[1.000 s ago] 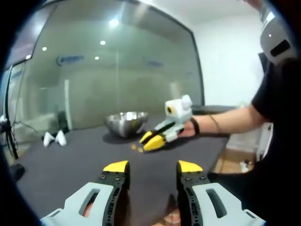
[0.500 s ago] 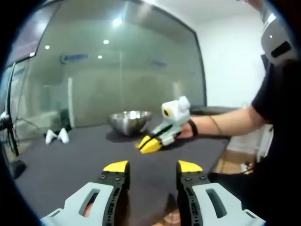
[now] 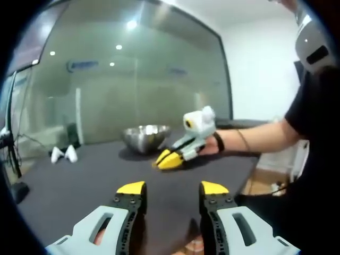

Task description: Pick up the QQ candy scattered on the table and place it into the stainless steel bowl on the table

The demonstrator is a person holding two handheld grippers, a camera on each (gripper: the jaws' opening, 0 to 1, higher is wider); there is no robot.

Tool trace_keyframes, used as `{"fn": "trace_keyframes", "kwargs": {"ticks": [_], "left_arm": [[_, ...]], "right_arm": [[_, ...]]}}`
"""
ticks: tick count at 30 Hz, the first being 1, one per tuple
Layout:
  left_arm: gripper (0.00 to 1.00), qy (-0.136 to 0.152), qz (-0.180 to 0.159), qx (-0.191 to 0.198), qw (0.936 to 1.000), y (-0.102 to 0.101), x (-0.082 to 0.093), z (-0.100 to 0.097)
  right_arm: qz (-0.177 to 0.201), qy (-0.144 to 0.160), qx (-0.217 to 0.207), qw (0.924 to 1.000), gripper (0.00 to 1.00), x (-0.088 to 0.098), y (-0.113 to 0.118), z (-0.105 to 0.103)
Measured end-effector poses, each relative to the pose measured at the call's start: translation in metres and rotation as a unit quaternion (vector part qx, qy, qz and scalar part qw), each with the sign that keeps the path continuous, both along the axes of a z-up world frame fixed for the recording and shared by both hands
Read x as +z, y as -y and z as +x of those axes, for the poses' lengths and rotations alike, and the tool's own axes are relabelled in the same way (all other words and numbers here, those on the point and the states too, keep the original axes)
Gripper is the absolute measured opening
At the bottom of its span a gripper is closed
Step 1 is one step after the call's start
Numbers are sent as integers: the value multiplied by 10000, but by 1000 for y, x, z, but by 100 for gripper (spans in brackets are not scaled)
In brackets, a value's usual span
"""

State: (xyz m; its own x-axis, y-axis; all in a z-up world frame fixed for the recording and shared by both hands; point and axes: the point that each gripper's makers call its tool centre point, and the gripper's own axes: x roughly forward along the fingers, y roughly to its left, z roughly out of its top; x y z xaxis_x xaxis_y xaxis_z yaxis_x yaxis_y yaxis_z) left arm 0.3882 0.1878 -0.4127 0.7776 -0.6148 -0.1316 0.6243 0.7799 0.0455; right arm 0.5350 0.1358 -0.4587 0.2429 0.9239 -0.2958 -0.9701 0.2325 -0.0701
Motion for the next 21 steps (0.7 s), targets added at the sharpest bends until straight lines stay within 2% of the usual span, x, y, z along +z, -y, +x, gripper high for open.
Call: {"fn": "trace_keyframes", "kwargs": {"ticks": [4, 8, 9, 12, 16, 20, 21], "left_arm": [[41, 14, 3, -18, 10000, 2, 1, 1], [41, 32, 1, -82, 10000, 7, 2, 1], [41, 35, 0, -94, 9999, 8, 2, 1], [41, 42, 16, -119, 9999, 11, 2, 1], [41, 79, -25, -158, 9998, 13, 6, 0], [41, 86, -2, -152, 9998, 13, 6, -1], [41, 84, -5, -147, 9999, 13, 6, -1]], "right_arm": [[285, -51, -132, 9995, 9, 21, 4, 1], [524, 299, -497, 9969, 9, 47, 16, 20], [601, 397, -619, 9955, 9, 55, 19, 27], [843, 344, -1098, 9898, 9, 74, 33, 52], [1074, 388, -1862, 9758, 9, 96, 52, 92], [1052, 654, -2109, 9696, 8, 107, 60, 119], [1041, 630, -2135, 9693, 8, 107, 61, 127]]}}
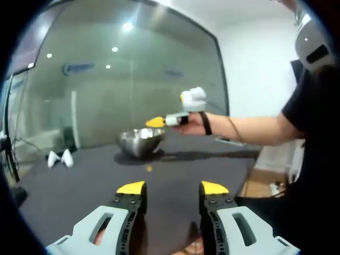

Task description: Pick up the QQ candy scattered on the table and place it into the stainless steel bowl on the table

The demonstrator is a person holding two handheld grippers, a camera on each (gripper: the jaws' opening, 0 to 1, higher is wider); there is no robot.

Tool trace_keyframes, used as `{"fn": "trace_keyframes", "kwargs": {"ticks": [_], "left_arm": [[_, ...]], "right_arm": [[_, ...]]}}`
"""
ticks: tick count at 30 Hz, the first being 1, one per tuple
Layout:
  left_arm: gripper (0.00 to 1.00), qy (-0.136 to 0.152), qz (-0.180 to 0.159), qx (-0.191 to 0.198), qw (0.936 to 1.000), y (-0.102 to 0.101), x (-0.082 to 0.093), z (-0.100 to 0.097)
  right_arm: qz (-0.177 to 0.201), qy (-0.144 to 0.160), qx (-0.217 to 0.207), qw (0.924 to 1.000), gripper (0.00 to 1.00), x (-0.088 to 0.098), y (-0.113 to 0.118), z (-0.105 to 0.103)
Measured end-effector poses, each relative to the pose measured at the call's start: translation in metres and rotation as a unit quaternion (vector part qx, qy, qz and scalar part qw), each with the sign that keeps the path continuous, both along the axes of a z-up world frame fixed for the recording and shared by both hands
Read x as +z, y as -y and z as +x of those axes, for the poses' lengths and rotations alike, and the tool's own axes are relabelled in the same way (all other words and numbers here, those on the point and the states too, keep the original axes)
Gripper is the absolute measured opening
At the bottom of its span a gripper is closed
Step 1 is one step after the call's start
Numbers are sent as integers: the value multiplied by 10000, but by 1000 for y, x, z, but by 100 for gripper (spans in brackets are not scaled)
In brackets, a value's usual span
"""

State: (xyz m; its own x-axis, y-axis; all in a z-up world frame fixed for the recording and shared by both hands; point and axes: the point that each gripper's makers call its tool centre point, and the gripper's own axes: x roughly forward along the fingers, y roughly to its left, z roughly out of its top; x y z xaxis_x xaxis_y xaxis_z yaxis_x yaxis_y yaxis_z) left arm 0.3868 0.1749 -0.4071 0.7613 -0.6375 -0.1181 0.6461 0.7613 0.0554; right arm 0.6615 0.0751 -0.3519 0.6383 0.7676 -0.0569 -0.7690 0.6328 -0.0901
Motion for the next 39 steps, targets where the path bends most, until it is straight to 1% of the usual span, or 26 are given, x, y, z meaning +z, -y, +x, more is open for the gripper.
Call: {"fn": "trace_keyframes", "kwargs": {"ticks": [1, 2, 5, 6, 7, 8, 9, 12, 14, 17, 21, 25, 29, 32, 33, 35, 37, 38, 39], "left_arm": [[41, 1, 4, 8, 10000, -1, 0, -1], [41, 2, 9, 18, 10000, -1, 0, -1], [41, 6, -34, 72, 10000, -5, 1, -3], [41, 11, -23, 80, 10000, -6, 1, -4], [41, 23, 21, 74, 10000, -6, 0, -5], [41, 20, 38, 61, 10000, -6, 0, -6], [41, 13, 49, 45, 10000, -6, -1, -6], [41, 12, 74, 27, 10000, -5, -1, -7], [41, 7, -2, 19, 10000, -5, 1, -6], [41, 24, 5, 6, 10000, -4, 2, -6], [41, 48, -6, -20, 10000, -1, 4, -5], [41, 32, -57, -60, 10000, 1, 4, -6], [41, 26, -39, -59, 10000, 2, 3, -6], [41, 29, -27, -64, 10000, 3, 3, -6], [41, 29, -20, -64, 10000, 3, 3, -6], [41, 28, -41, -80, 10000, 3, 4, -6], [41, 64, -77, -80, 9999, 2, 6, -6], [41, 76, -88, -78, 9999, 2, 7, -6], [41, 80, -99, -81, 9999, 2, 8, -6]], "right_arm": [[-6, -110, -103, 9999, 8, -2, 3, 4], [-37, -133, -198, 9997, 8, -2, 4, 2], [-52, -137, -487, 9987, 9, -3, 12, 20], [-34, -125, -800, 9967, 14, -2, 21, 28], [-29, -161, -993, 9949, 22, -4, 27, 34], [3, -360, -991, 9944, 32, -9, 29, 36], [54, -503, -1004, 9937, 39, -13, 29, 36], [-66, -392, -994, 9942, 34, -16, 31, 33], [-122, -285, -1051, 9940, 39, -15, 34, 33], [-164, -248, -1071, 9938, 37, -13, 36, 34], [-108, -240, -1059, 9940, 36, -9, 39, 31], [2, -317, -1061, 9938, 34, -7, 42, 30], [143, -296, -1006, 9944, 33, 1, 46, 24], [284, -237, -833, 9958, 31, 9, 47, 14], [333, -210, -638, 9972, 30, 12, 44, 6], [193, -177, 80, 9996, 29, 13, 33, -18], [120, 38, 449, 9989, 29, 20, 29, -37], [139, 67, 619, 9980, 29, 21, 27, -48], [183, 66, 818, 9965, 29, 21, 23, -64]]}}
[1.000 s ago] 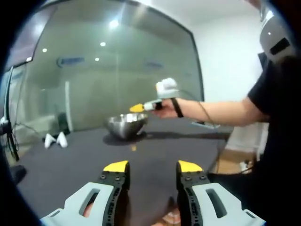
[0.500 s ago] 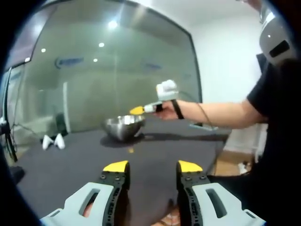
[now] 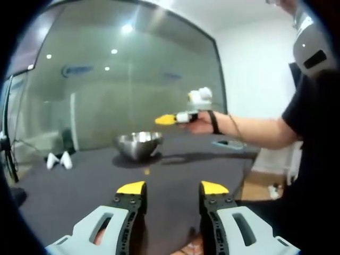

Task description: Pick up the QQ candy scattered on the table and place it into the stainless steel bowl on the table

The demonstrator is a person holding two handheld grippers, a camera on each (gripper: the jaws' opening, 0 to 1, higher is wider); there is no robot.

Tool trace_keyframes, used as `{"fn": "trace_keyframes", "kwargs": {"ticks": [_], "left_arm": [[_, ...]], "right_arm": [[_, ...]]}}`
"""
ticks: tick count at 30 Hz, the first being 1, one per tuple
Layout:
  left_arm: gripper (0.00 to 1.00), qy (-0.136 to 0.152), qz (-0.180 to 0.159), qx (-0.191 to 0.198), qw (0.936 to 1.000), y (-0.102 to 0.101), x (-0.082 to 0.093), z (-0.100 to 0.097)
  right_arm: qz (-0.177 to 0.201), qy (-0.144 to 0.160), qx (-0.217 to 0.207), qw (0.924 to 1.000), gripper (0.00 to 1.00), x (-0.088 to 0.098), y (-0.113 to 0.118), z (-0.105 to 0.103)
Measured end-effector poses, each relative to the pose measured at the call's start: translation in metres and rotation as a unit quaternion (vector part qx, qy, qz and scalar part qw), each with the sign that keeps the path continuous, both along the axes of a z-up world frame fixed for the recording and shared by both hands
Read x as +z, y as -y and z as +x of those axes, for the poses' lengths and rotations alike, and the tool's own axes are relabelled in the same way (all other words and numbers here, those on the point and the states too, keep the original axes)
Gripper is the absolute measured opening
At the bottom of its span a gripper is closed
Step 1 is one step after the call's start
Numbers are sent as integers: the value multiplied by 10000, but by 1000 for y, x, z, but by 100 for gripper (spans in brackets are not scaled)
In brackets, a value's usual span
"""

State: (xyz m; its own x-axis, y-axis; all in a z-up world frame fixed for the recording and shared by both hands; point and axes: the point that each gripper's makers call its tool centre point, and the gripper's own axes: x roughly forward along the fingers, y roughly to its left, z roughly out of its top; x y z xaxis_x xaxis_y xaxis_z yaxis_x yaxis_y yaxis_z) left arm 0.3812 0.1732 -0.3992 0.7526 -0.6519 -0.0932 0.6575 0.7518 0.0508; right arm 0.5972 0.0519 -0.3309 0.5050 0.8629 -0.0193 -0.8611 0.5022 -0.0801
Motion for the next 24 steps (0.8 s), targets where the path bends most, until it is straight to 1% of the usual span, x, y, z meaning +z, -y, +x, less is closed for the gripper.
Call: {"fn": "trace_keyframes", "kwargs": {"ticks": [1, 3, 4, 5, 7, 9, 13, 15, 17, 21, 24], "left_arm": [[41, 4, -8, 2, 10000, 0, 0, 0], [41, 11, -20, -6, 10000, 0, 1, 1], [41, 11, -40, -36, 10000, 1, 1, 0], [41, 12, -58, -78, 10000, 2, 1, -1], [41, 11, -61, -116, 9999, 4, 0, -1], [41, 0, -30, -132, 9999, 6, -1, -1], [41, 26, -48, -142, 9999, 8, 0, 1], [41, 33, -36, -141, 9999, 8, 0, 2], [41, 19, -14, -135, 9999, 8, -2, 2], [41, -10, 63, -99, 9999, 6, -6, 2], [41, -26, 158, -48, 9999, 3, -9, 1]], "right_arm": [[-24, 11, 227, 9997, 29, -4, -3, -18], [-280, 254, 453, 9983, 30, -14, -1, -26], [-427, 301, 491, 9974, 30, -22, -1, -32], [-467, 245, 508, 9973, 30, -28, -1, -36], [-508, 151, 571, 9970, 29, -35, -1, -36], [-554, 134, 591, 9966, 29, -41, 0, -41], [-616, 3, 618, 9962, 29, -54, 0, -42], [-638, -49, 620, 9960, 29, -58, -1, -43], [-631, -91, 665, 9957, 29, -61, -5, -45], [-839, -36, 808, 9932, 29, -73, -17, -50], [-921, -131, 907, 9915, 29, -85, -27, -51]]}}
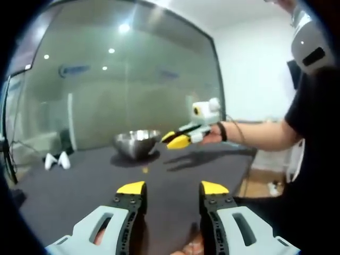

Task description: Pick up the QQ candy scattered on the table and place it into the stainless steel bowl on the table

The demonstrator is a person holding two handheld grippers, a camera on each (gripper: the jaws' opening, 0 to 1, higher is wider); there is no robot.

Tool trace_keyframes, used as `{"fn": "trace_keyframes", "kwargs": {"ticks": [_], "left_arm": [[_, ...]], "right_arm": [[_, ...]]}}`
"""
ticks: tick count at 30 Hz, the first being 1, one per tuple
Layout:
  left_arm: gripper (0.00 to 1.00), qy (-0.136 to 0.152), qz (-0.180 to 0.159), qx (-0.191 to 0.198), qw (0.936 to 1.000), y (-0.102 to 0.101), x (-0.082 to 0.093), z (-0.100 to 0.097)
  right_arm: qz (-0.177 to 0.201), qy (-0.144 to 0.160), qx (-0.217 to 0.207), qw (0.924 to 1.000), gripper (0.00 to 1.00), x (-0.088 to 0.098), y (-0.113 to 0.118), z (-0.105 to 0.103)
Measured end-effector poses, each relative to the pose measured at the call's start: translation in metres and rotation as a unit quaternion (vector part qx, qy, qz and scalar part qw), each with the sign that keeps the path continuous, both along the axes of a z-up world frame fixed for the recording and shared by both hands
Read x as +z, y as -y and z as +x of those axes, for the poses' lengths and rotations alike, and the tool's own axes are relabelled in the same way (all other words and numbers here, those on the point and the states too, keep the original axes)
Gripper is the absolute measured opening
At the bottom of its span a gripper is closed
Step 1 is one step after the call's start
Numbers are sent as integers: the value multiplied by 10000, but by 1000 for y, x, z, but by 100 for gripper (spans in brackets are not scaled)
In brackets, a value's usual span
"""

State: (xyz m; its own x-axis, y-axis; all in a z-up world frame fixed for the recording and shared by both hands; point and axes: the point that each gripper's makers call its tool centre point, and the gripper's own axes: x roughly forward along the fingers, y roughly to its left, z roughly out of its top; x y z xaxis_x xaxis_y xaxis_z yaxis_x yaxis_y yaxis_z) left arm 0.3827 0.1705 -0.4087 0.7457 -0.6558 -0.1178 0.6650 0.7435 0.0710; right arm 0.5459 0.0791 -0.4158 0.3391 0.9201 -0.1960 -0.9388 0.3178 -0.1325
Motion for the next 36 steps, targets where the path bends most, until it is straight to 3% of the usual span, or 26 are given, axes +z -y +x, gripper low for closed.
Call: {"fn": "trace_keyframes", "kwargs": {"ticks": [15, 31, 36], "left_arm": [[41, -58, 91, 131, 9999, -7, -6, -2], [41, -108, 135, 234, 9996, -16, -9, -1], [41, -133, 103, 258, 9995, -17, -11, 1]], "right_arm": [[-539, -388, 83, 9978, 25, -46, -59, 16], [-843, -334, 162, 9958, 23, -61, -65, 22], [-818, -450, 293, 9952, 14, -63, -66, 20]]}}
